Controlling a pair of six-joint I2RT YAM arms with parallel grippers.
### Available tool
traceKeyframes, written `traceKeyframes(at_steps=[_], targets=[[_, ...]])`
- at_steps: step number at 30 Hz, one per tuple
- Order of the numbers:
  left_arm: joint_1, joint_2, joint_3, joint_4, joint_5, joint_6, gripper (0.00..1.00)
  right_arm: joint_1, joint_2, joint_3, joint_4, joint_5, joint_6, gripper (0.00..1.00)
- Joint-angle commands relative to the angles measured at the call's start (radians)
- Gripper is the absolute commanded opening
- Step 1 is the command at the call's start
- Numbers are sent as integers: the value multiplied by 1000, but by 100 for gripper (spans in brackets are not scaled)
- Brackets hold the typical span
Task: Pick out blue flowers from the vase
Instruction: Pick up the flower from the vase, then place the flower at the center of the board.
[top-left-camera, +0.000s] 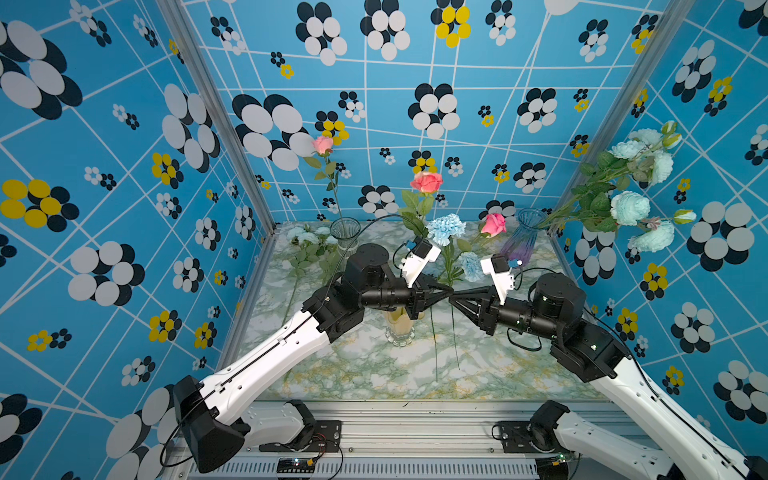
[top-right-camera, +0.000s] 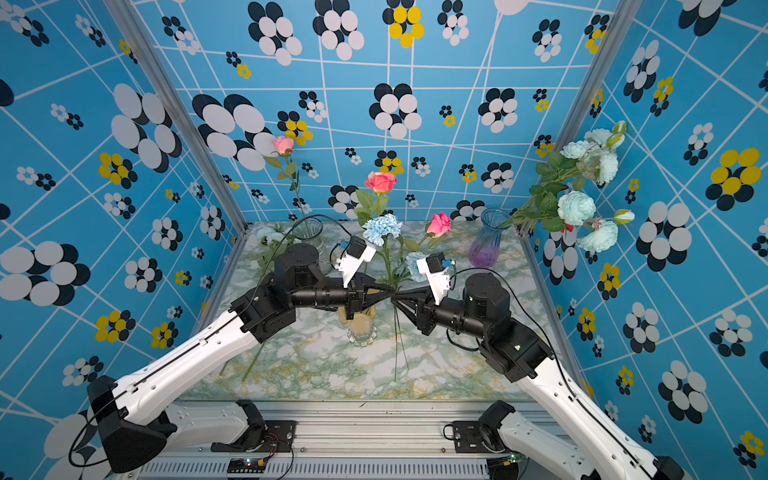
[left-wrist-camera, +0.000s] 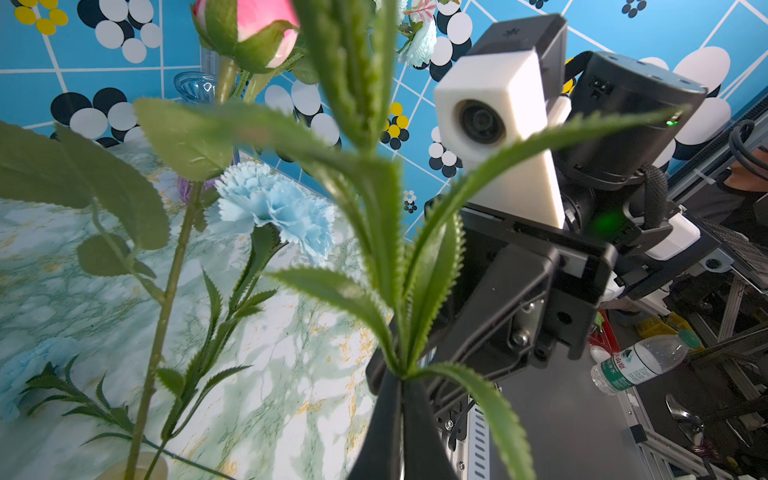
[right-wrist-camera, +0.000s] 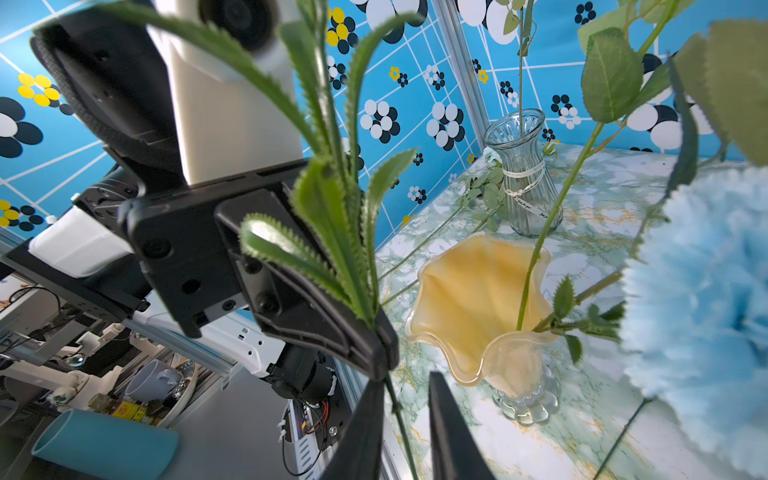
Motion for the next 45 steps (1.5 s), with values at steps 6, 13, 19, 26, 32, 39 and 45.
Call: traceKeyframes(at_steps=[6, 13, 19, 26, 32, 39, 45], targets=[[5, -28, -18, 50, 45, -18, 0, 19, 14, 7, 31, 28, -2, 18], [4, -30, -18, 38, 33, -11, 0, 28, 8, 9, 21, 58, -1, 4], [5, -72, -45, 67, 19, -3, 59, 29, -13, 17, -37, 135, -14, 0], [4, -185, -161, 198, -97, 31, 72, 29, -86, 59, -172, 207, -35, 0], [4, -268, -248, 238, -273, 73, 72, 28, -220, 78, -304, 343, -63, 0], [4, -263, -290, 217, -490, 131, 74, 28, -292, 68, -470, 693, -61, 0], [-11, -273, -344, 231, -688, 192, 86, 29, -286, 11, -531, 931, -14, 0]])
